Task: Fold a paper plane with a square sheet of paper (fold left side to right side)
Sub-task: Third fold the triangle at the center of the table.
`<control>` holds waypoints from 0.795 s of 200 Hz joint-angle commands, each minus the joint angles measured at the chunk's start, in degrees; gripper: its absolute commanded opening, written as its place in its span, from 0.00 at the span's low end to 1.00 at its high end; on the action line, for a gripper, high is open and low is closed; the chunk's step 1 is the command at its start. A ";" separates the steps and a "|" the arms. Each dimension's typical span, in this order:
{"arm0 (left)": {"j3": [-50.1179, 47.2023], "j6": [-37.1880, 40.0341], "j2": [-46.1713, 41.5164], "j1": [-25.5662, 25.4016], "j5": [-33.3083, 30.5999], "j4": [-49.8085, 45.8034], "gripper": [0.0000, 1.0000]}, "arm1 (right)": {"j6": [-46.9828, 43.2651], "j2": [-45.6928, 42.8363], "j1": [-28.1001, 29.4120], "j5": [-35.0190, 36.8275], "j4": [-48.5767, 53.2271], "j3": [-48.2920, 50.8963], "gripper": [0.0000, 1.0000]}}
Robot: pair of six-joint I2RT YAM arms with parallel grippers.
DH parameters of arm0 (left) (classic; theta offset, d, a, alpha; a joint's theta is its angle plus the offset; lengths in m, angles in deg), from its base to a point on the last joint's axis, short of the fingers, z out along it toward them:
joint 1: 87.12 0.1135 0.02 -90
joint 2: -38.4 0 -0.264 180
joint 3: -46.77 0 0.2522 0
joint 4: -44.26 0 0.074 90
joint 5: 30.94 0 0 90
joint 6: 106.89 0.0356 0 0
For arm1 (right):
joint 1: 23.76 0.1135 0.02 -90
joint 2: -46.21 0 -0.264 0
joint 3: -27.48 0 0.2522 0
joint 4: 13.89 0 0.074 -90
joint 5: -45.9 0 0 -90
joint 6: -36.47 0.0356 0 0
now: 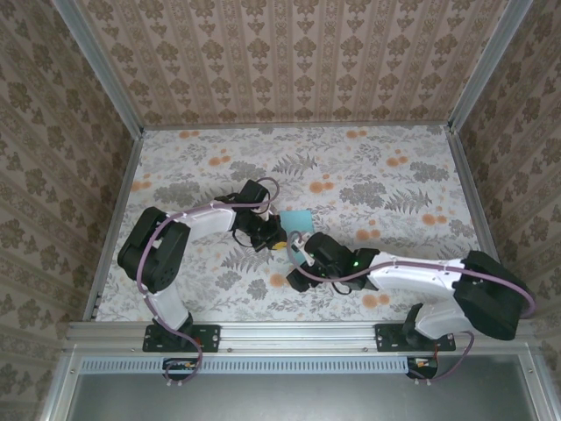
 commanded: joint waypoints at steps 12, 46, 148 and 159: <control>0.02 -0.95 -0.81 -0.46 1.15 -0.50 0.00 | -4.44 5.77 0.63 3.53 -0.01 -4.66 0.82; -0.04 -0.94 -0.90 -0.46 1.19 -0.72 0.00 | -6.47 10.47 0.66 4.30 0.20 -8.04 0.77; 0.63 2.52 -0.94 0.02 0.72 -4.00 0.00 | -6.74 11.31 -0.50 4.83 2.96 -10.82 0.02; 0.94 3.76 -1.16 0.39 0.62 -4.96 0.03 | -6.81 10.76 -0.80 3.53 3.41 -10.78 0.00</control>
